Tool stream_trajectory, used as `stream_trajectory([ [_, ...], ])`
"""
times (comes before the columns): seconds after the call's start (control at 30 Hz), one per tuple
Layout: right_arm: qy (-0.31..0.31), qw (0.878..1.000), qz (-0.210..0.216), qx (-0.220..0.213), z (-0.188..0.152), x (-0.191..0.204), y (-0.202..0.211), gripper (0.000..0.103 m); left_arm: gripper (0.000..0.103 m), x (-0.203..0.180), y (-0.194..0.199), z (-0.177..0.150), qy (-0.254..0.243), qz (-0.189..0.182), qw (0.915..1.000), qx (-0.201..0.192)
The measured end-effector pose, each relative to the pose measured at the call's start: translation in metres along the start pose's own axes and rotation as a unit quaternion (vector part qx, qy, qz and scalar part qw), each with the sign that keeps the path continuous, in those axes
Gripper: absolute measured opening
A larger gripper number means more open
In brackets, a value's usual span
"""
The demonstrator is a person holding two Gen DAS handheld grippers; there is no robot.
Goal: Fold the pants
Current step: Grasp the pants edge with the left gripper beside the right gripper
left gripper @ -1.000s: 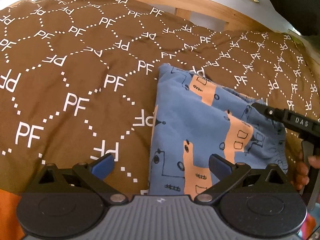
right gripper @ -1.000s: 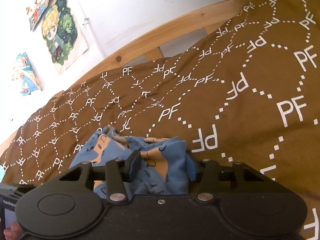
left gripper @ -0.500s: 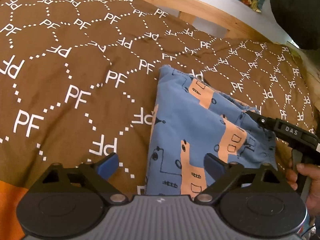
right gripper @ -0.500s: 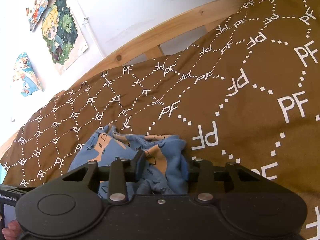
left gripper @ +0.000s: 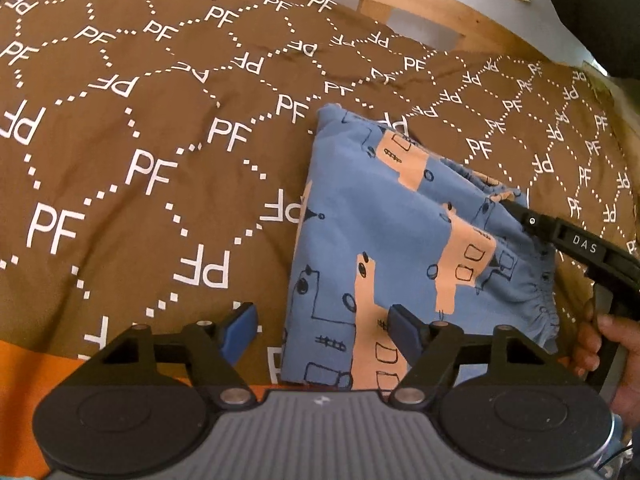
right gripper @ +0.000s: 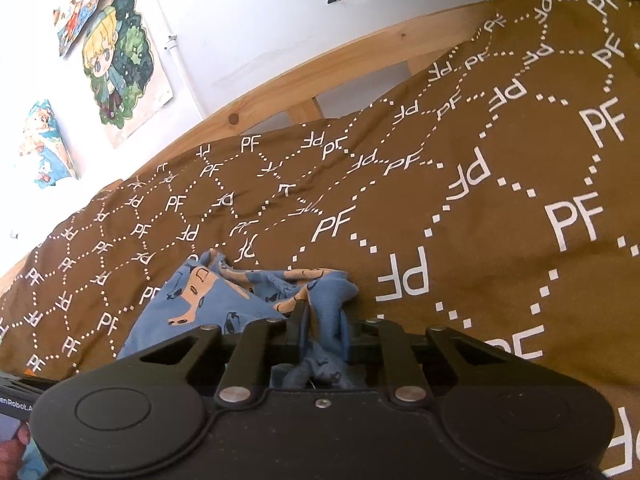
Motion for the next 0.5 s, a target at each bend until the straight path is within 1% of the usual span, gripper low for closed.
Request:
stream_trajectory([
  [0.17,0.01,1.0,-0.001,-0.006,0.0,0.003,0.001,0.015,0.076,0.001,0.001,0.0,0.013,-0.001,0.9999,0.005],
  [0.2,0.014,1.0,-0.004,-0.007,0.0,0.004,0.001,0.015,0.072,0.002,0.002,0.0,0.017,-0.001,0.9998,0.006],
  [0.23,0.02,1.0,-0.006,-0.008,-0.001,0.006,0.002,0.014,0.066,0.003,0.002,0.0,0.02,-0.001,0.9998,0.006],
  [0.3,0.03,0.999,-0.01,-0.009,-0.001,0.009,0.002,0.012,0.062,0.003,0.002,0.0,0.027,-0.003,0.9996,0.01],
  [0.4,0.038,0.999,-0.014,-0.009,-0.001,0.013,0.003,0.011,0.054,0.001,0.004,0.0,0.032,-0.008,0.9994,0.014],
  [0.5,0.039,0.999,-0.019,-0.006,-0.001,0.014,0.002,0.011,0.053,-0.003,0.005,0.001,0.034,-0.001,0.9992,0.019],
])
Point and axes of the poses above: each gripper's, at about its wrist camera, not at the fingertips, and y roughly against the way its jaws point, x to its left, z to its top, the point moved 1 cm from there along -y, roughly the way its jaws point, and after that the axes turned 13 degrees about z, right-handed, at the moved point
